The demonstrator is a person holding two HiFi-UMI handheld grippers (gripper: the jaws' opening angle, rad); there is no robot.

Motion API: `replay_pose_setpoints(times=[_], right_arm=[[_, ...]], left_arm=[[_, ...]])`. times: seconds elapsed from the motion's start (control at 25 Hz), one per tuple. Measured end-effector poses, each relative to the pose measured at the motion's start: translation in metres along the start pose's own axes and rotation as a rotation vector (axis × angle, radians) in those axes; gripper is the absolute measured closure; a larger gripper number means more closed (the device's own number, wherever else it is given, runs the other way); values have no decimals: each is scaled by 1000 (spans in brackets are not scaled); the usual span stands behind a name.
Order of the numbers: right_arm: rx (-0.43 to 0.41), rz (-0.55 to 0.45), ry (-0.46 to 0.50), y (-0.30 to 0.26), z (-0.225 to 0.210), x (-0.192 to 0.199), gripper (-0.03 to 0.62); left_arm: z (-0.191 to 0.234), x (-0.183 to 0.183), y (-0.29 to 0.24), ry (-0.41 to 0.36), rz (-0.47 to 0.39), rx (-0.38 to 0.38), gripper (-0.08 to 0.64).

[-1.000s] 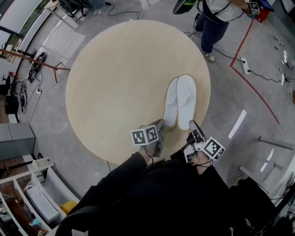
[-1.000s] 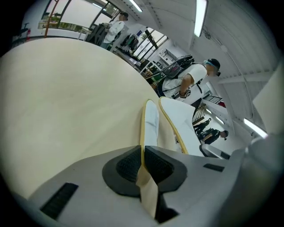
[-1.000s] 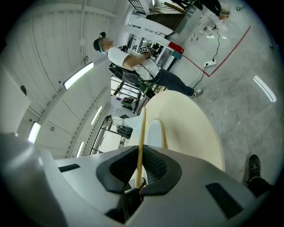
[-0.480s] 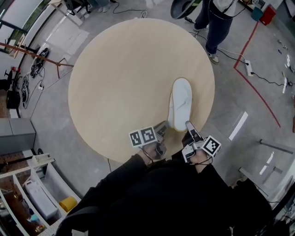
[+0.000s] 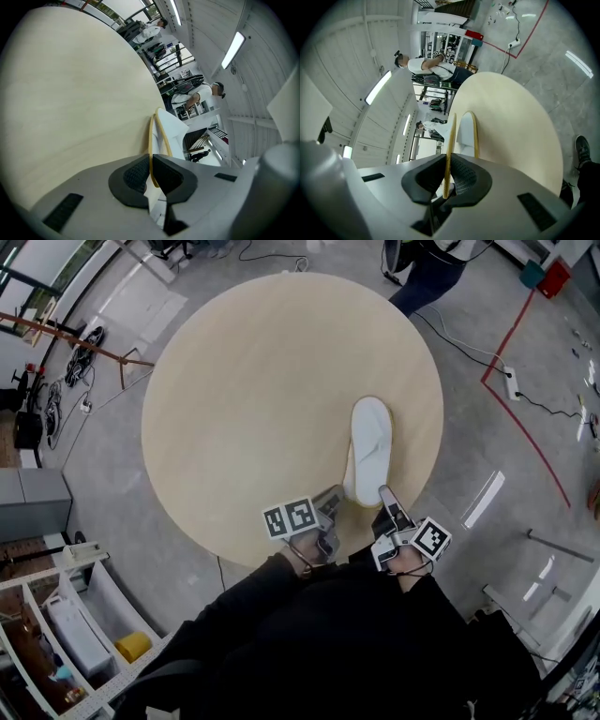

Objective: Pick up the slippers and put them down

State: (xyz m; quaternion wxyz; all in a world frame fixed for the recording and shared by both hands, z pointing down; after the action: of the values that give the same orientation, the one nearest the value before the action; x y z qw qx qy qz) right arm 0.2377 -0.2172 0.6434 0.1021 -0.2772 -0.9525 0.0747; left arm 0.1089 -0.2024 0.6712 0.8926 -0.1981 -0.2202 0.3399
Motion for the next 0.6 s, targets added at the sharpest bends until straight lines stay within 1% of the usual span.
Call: replay_pose_setpoints(times=[0.12, 0.2, 0.32, 0.44, 0.52, 0.6], right_arm=[[-33, -33, 45, 0, 11, -14, 552], [-31, -37, 91, 0, 12, -20, 552], [39, -12, 107, 0, -3, -15, 552], [115, 24, 100, -3, -21, -3, 552], [120, 35, 95, -7, -29, 1, 552], [127, 44, 88, -9, -37, 2, 552]], left_arm=[[7, -9, 10, 15, -34, 7, 518], [10, -15, 17, 18, -52, 19, 518], [7, -12, 16, 25, -41, 53, 518], [6, 0, 6, 83, -7, 83, 518], [7, 8, 0, 99, 8, 85, 517], [8, 13, -5, 95, 14, 95, 517]])
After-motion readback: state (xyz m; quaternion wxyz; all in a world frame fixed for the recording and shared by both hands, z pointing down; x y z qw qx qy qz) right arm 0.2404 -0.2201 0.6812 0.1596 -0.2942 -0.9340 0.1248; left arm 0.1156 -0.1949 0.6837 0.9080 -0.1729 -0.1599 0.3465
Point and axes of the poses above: the fingertips, and each gripper's own axes: y backward along the fingers, z to its left, x out of its underside, the point moved 1 cm from there along y, backward along the fingers, and after that the axes turned 8 degrees about -z, right-handed, at the moved point
